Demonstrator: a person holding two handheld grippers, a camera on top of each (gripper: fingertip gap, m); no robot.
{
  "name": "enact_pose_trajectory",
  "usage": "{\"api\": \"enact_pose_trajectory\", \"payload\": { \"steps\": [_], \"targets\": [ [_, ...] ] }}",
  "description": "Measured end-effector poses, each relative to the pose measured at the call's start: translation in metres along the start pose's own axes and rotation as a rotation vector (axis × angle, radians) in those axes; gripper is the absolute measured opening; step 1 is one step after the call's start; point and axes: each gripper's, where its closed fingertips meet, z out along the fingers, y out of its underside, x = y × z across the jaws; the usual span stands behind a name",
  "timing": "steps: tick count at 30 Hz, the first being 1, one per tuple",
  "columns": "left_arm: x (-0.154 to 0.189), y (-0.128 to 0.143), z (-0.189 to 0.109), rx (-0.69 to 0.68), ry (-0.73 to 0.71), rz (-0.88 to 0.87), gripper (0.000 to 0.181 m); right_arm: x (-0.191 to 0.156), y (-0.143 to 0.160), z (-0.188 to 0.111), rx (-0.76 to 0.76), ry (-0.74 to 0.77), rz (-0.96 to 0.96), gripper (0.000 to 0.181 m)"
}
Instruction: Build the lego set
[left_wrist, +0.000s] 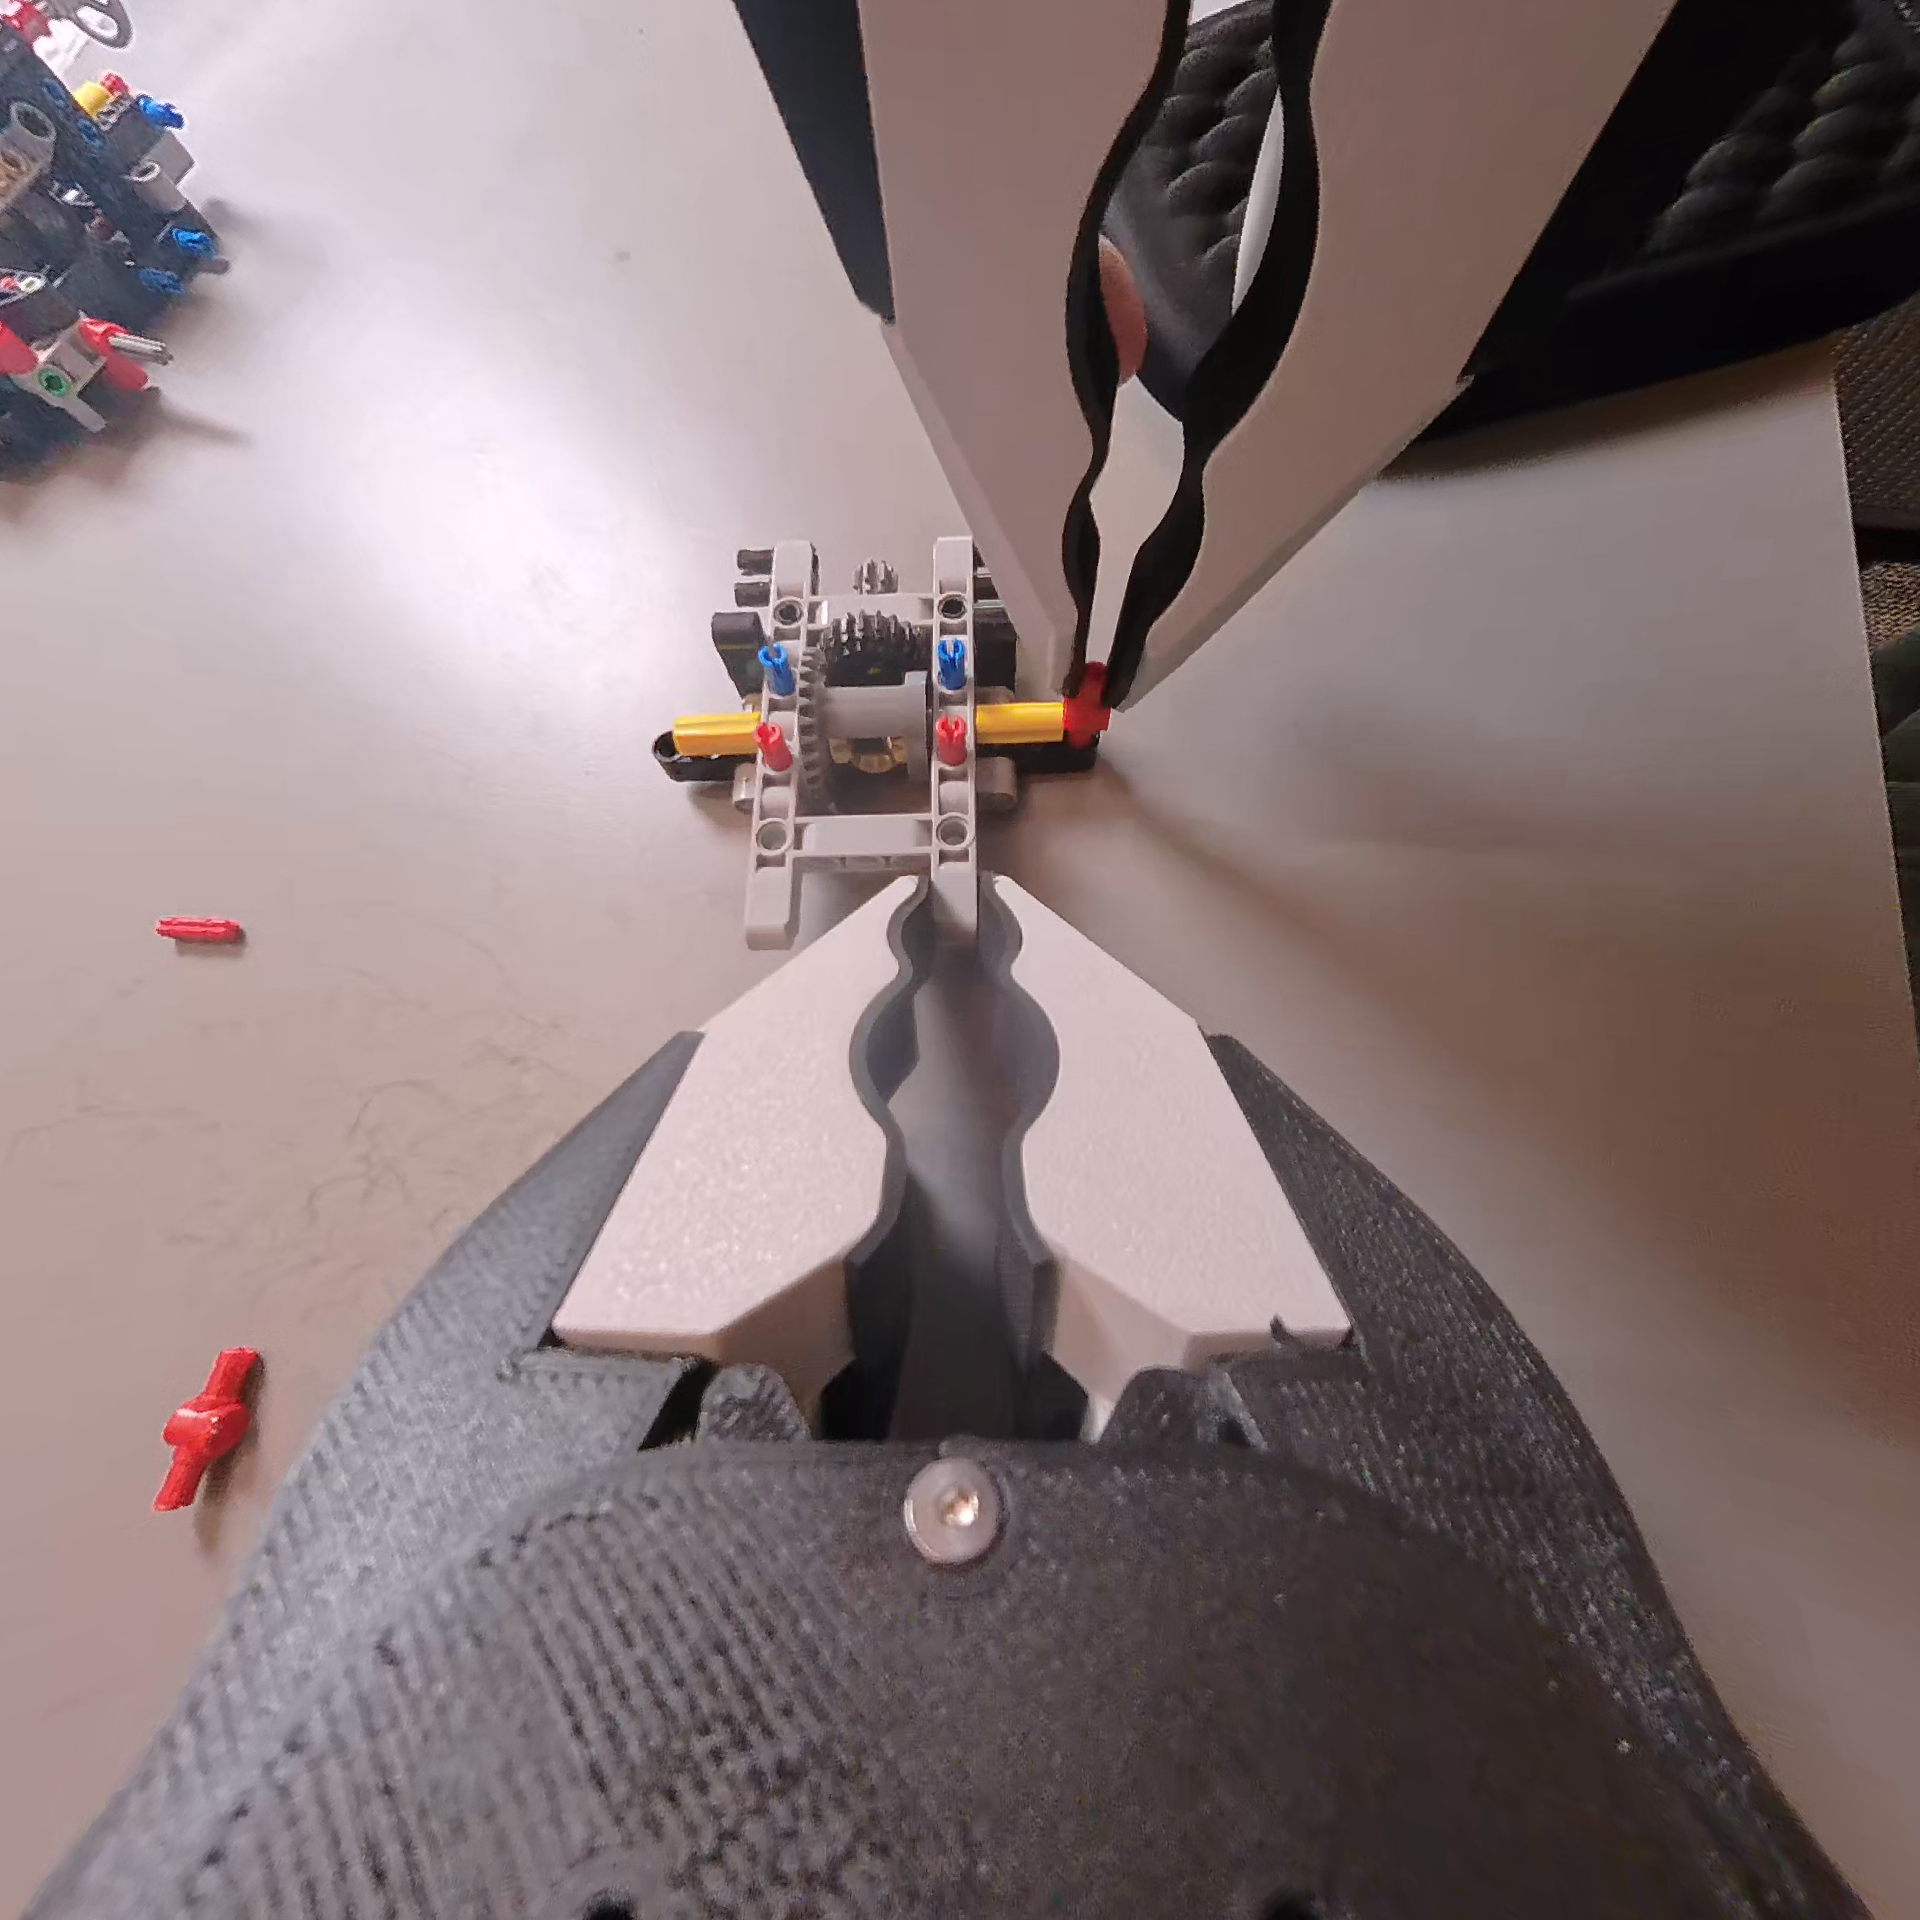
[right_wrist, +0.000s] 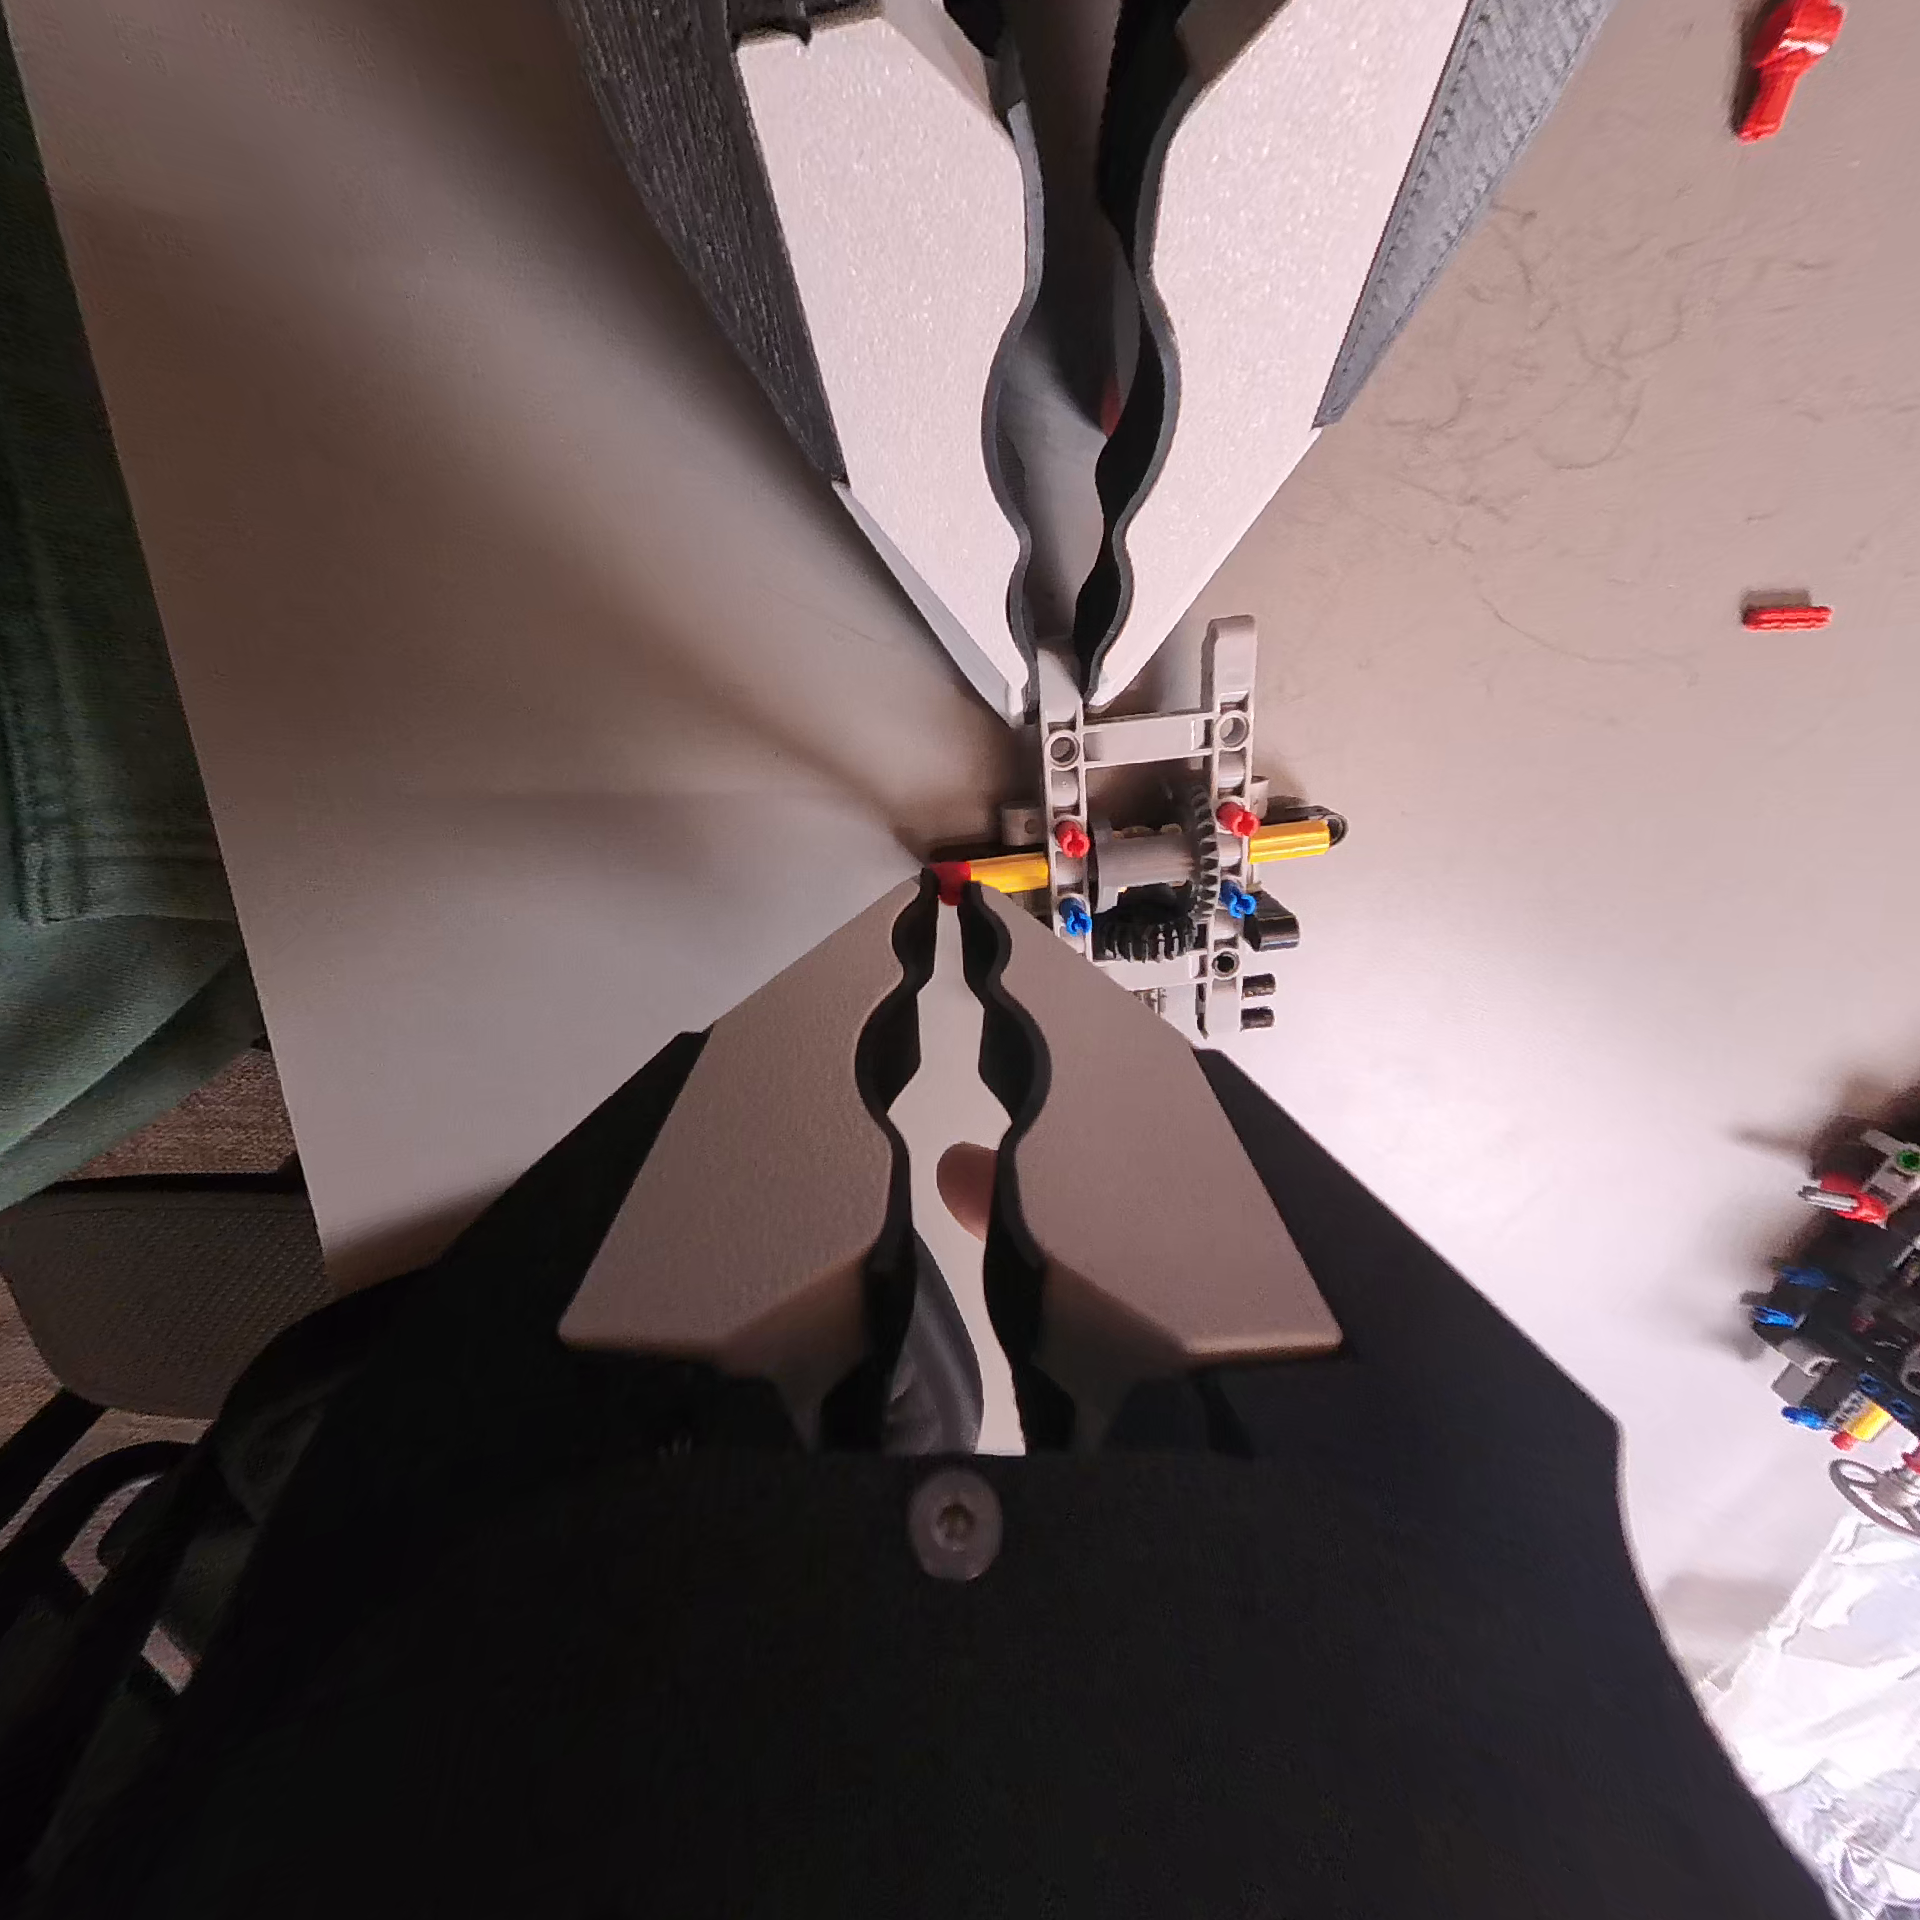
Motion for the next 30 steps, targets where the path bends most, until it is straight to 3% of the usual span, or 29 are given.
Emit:
{"api": "enact_pose_trajectory", "payload": {
  "steps": [7, 30],
  "targets": [
    [-0.001, 0.001, -0.001, 0.0, -0.002, -0.003, 0.006, -0.002, 0.011, 0.002, -0.053, -0.003, -0.029, 0.003],
    [-0.003, 0.004, -0.004, 0.001, -0.022, -0.017, 0.006, 0.005, -0.004, 0.001, 0.096, 0.085, -0.019, 0.004]
  ]
}}
